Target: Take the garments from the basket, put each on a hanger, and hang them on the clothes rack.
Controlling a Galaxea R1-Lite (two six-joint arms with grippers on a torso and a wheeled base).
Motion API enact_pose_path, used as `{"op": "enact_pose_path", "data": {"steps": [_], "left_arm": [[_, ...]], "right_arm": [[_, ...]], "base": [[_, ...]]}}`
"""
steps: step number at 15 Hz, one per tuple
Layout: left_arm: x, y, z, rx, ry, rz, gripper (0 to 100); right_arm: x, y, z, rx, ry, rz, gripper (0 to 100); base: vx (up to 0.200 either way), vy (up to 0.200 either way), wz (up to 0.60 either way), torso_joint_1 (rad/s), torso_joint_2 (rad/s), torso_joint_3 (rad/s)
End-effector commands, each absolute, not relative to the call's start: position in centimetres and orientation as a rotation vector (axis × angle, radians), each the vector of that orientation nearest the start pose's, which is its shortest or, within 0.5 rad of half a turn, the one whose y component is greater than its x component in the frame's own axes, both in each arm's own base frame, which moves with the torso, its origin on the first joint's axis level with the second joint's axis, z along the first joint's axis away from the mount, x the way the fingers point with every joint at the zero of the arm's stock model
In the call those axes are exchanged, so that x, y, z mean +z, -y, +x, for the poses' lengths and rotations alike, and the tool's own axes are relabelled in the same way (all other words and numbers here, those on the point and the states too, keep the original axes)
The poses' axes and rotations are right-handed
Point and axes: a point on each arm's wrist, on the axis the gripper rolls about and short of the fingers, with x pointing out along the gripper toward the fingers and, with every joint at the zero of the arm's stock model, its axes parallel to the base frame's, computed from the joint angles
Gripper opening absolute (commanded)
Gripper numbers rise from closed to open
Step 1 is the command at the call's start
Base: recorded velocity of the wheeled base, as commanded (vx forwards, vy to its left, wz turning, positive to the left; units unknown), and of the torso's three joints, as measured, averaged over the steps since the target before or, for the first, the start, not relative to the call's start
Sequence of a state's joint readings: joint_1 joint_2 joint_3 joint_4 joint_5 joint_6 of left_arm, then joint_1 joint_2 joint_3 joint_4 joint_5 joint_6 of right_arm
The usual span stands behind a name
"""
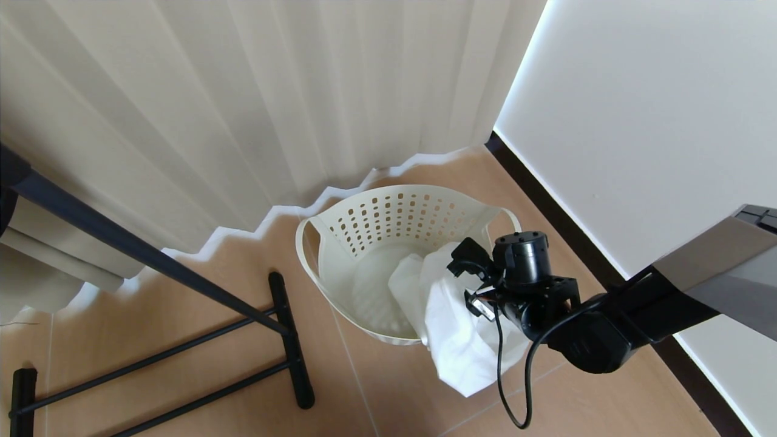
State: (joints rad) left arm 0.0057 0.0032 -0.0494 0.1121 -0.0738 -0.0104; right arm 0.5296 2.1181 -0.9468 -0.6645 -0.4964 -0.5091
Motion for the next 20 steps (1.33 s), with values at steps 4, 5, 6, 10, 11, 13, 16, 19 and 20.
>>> {"op": "enact_pose_path", "data": {"steps": [4,5,6,10,11,13,16,19,20], "left_arm": [[7.8,0.2,-2.7,-0.067,-0.068,-0.013,100],[7.8,0.2,-2.7,-0.067,-0.068,-0.013,100],[7.8,0.2,-2.7,-0.067,-0.068,-0.013,100],[7.8,0.2,-2.7,-0.067,-0.068,-0.012,100],[7.8,0.2,-2.7,-0.067,-0.068,-0.013,100],[7.8,0.2,-2.7,-0.067,-0.068,-0.013,100],[7.8,0.2,-2.7,-0.067,-0.068,-0.013,100],[7.8,0.2,-2.7,-0.067,-0.068,-0.013,100],[7.8,0.2,-2.7,-0.067,-0.068,-0.013,100]], "right_arm": [[7.0,-18.6,34.0,0.183,-0.408,-0.734,100],[7.1,-18.7,34.1,0.195,-0.401,-0.728,100],[7.2,-18.7,34.1,0.195,-0.399,-0.728,100],[7.5,-19.1,34.7,0.184,-0.332,-0.694,100],[7.7,-19.2,34.9,0.179,-0.317,-0.687,100],[7.8,-19.2,34.9,0.175,-0.304,-0.679,100],[7.7,-19.3,35.2,0.167,-0.273,-0.663,100],[7.4,-19.6,35.5,0.161,-0.241,-0.648,100],[7.4,-19.6,35.5,0.161,-0.241,-0.648,100]], "base": [[0.000,0.000,0.00,0.000,0.00,0.000],[0.000,0.000,0.00,0.000,0.00,0.000],[0.000,0.000,0.00,0.000,0.00,0.000],[0.000,0.000,0.00,0.000,0.00,0.000],[0.000,0.000,0.00,0.000,0.00,0.000],[0.000,0.000,0.00,0.000,0.00,0.000],[0.000,0.000,0.00,0.000,0.00,0.000],[0.000,0.000,0.00,0.000,0.00,0.000],[0.000,0.000,0.00,0.000,0.00,0.000]]}}
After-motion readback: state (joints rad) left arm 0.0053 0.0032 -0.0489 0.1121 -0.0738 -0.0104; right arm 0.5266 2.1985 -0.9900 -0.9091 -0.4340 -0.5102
